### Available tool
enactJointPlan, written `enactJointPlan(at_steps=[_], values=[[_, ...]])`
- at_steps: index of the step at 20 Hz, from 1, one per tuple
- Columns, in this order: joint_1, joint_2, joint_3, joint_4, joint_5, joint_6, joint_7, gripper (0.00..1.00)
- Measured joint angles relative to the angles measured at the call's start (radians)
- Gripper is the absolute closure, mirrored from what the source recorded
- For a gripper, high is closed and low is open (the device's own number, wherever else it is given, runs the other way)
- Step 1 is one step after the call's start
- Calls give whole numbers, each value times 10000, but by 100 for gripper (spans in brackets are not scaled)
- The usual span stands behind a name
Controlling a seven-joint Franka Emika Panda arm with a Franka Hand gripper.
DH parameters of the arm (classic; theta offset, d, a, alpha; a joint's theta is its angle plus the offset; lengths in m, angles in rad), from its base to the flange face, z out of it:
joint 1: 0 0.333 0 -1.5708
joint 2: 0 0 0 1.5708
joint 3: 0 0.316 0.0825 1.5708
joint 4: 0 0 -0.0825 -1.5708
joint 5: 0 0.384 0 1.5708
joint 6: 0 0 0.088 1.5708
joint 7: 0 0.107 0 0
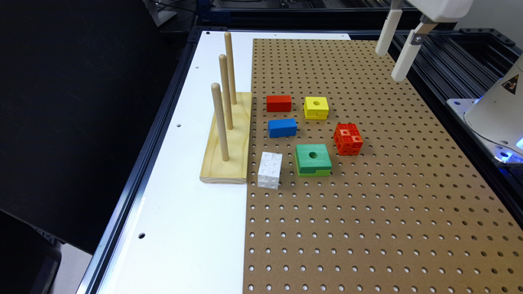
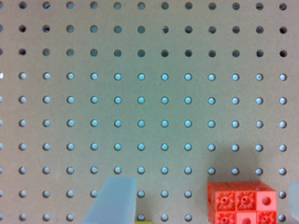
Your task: Pick up narrow blue stick.
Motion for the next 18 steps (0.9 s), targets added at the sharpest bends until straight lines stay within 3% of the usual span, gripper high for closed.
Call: enactJointPlan(at_steps=[10,18], values=[[139,180,19,391,20,44,54,0],[266,1530,114,1102,39,782,261,0]])
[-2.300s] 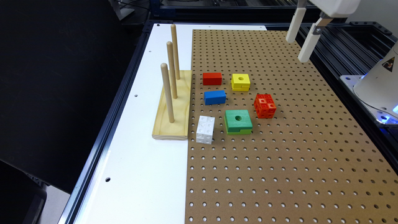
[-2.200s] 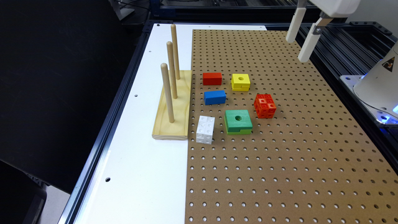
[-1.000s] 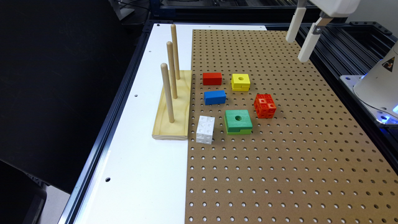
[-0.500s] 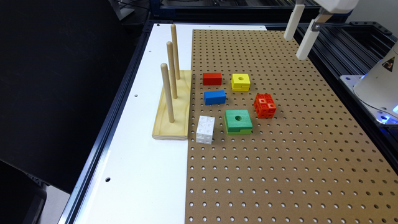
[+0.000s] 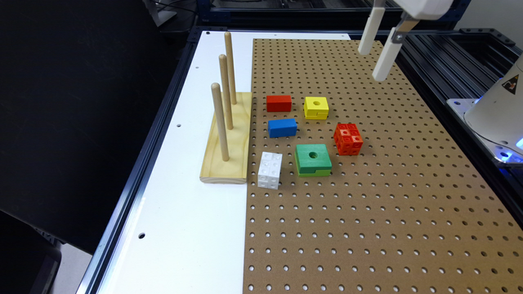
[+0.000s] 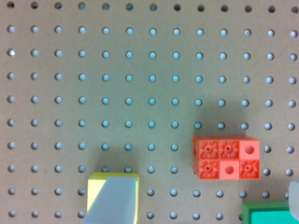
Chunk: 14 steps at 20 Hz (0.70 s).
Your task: Pick up narrow blue stick.
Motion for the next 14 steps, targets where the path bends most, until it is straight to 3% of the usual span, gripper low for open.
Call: enactJointPlan(at_steps=[6,14], values=[[0,727,12,634,0,24,11,0],[-5,1013,13,939,0,25,15,0]])
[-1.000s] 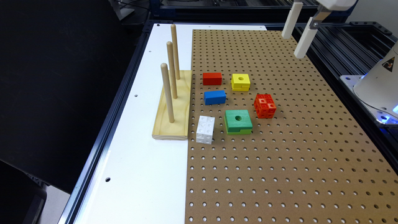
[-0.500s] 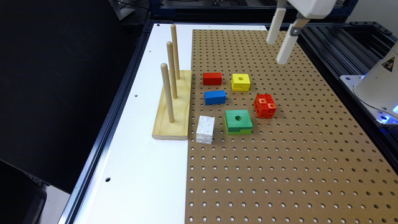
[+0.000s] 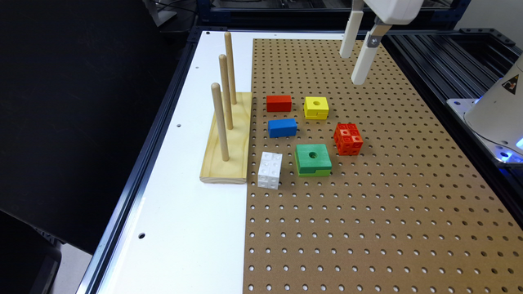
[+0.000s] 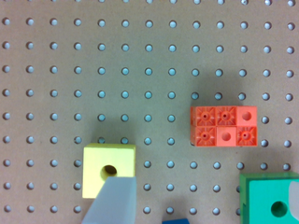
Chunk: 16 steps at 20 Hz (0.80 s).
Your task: Pick up narrow blue stick.
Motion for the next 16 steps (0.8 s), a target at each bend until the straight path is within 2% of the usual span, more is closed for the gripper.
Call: enactJointPlan(at_steps=[8,12,16], values=[[-20,733,-2,728,0,0,0,0],[-108,1315,-4,1296,-5,0,-3,0],[-182,1775,-6,1728,-8,0,-10,0]])
